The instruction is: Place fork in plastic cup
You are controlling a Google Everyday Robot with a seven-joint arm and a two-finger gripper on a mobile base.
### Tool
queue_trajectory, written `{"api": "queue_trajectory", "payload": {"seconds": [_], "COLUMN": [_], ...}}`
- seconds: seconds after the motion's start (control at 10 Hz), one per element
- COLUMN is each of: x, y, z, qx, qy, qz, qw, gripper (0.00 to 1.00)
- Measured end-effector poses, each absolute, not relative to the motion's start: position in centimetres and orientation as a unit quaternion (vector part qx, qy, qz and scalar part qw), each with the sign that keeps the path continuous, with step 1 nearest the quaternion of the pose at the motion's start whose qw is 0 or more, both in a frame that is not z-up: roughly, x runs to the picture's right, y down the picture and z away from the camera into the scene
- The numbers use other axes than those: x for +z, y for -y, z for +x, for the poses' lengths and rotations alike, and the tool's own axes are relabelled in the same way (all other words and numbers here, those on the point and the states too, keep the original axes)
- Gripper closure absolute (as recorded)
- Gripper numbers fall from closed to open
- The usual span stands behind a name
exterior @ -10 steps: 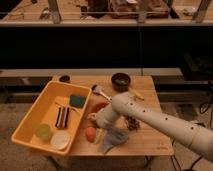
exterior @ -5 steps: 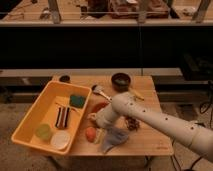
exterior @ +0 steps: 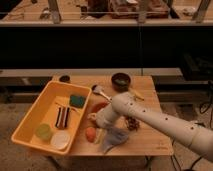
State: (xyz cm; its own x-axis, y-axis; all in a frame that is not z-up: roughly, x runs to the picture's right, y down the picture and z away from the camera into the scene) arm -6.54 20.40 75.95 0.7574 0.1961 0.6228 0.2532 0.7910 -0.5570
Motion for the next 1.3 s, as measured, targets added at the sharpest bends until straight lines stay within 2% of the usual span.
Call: {"api": "queue_trajectory", "payload": {"seconds": [0.3,0.7,0.8,1.1,1.3], "x": [75.5,71.9,71.8,73.7,76.2], "y": [-17.0,-7.2,-3.2,3.9,6.3], "z": [-5.4,-5.6,-6.5,-11.6,-14.1], "qx": [-0.011,-0.019,-0.026,-0.050,-0.055], "qy": [0.337,0.319,0.311,0.259,0.225], "qz": [-0.297,-0.260,-0.256,-0.252,-0.255], "qw": [0.894,0.911,0.915,0.931,0.939], "gripper": [0.20,0.20,0.20,0.20,0.20]}}
